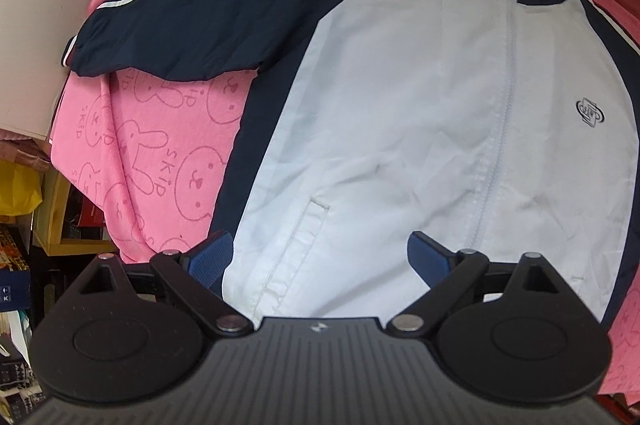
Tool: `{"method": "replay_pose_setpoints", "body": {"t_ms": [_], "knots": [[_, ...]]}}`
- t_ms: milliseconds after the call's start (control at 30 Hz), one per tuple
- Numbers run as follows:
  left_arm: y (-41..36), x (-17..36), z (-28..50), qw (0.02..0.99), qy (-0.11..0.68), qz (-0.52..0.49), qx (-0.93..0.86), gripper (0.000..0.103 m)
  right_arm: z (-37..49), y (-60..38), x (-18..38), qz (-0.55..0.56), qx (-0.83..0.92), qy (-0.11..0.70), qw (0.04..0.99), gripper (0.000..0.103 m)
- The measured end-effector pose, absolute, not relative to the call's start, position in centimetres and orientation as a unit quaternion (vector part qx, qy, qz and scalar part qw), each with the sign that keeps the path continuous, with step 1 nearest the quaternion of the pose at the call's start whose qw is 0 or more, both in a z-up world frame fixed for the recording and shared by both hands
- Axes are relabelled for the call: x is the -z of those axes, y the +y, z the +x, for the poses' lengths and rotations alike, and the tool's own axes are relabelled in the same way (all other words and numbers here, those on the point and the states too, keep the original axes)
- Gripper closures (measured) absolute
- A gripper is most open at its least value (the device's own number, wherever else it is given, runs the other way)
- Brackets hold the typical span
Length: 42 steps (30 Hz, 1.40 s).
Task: Fold clothes
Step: 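Grasp a striped sleeve cuff with the right tool and fold it across the jacket body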
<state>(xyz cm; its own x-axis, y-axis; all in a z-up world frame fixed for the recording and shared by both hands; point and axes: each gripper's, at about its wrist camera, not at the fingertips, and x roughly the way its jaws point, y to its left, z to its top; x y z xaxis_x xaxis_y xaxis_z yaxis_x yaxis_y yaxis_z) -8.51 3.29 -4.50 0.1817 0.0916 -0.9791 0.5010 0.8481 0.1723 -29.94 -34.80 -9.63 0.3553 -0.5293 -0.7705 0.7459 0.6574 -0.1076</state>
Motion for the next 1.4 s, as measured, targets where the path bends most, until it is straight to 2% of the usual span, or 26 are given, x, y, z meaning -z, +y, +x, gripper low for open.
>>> {"method": "replay_pose_setpoints", "body": {"t_ms": [100,200,300,467,533,600,633,667,700,800,1033,1233,1400], "knots": [[4.1,4.7,-7.6,0.733,0.630,0.221,0.133,0.008,-26.1,-28.9,5.2,0.132,0.289,0.364,0.876,0.089],[5.5,4.9,-6.4,0.736,0.633,0.202,0.128,0.008,-20.5,-23.1,3.4,0.167,0.190,0.344,0.904,0.089],[7.1,5.3,-5.0,0.738,0.633,0.194,0.129,0.008,-13.7,-17.1,4.6,0.175,0.123,0.360,0.908,0.089],[10.1,6.0,-1.7,0.741,0.633,0.179,0.132,0.008,-4.3,-9.9,9.8,0.158,0.083,0.430,0.885,0.087],[11.4,6.0,0.0,0.745,0.631,0.170,0.134,0.008,-1.8,-8.4,11.8,0.138,0.097,0.463,0.870,0.078],[12.6,6.1,1.6,0.745,0.632,0.165,0.136,0.008,-0.8,-7.3,13.0,0.119,0.111,0.478,0.863,0.056],[13.2,6.2,2.6,0.745,0.633,0.162,0.137,0.008,-0.8,-7.1,12.9,0.119,0.114,0.477,0.864,0.050],[13.8,6.4,3.6,0.746,0.633,0.159,0.137,0.008,-0.9,-6.9,12.7,0.119,0.116,0.475,0.864,0.038],[14.5,6.5,4.5,0.747,0.633,0.154,0.137,0.008,-1.1,-6.7,12.2,0.122,0.118,0.468,0.867,0.030],[16.3,7.1,7.3,0.749,0.635,0.135,0.132,0.008,-2.6,-6.3,10.4,0.134,0.126,0.431,0.884,0.019],[20.0,8.6,14.0,0.751,0.643,0.102,0.108,0.008,-3.3,-5.1,9.5,0.072,0.216,0.441,0.868,0.018],[20.7,8.9,16.6,0.755,0.635,0.109,0.119,0.008,-3.8,-5.2,7.9,0.068,0.253,0.454,0.852,0.015],[22.6,8.9,19.4,0.785,0.606,0.070,0.108,0.008,-3.9,-4.6,7.0,0.070,0.266,0.463,0.843,0.012]]}}
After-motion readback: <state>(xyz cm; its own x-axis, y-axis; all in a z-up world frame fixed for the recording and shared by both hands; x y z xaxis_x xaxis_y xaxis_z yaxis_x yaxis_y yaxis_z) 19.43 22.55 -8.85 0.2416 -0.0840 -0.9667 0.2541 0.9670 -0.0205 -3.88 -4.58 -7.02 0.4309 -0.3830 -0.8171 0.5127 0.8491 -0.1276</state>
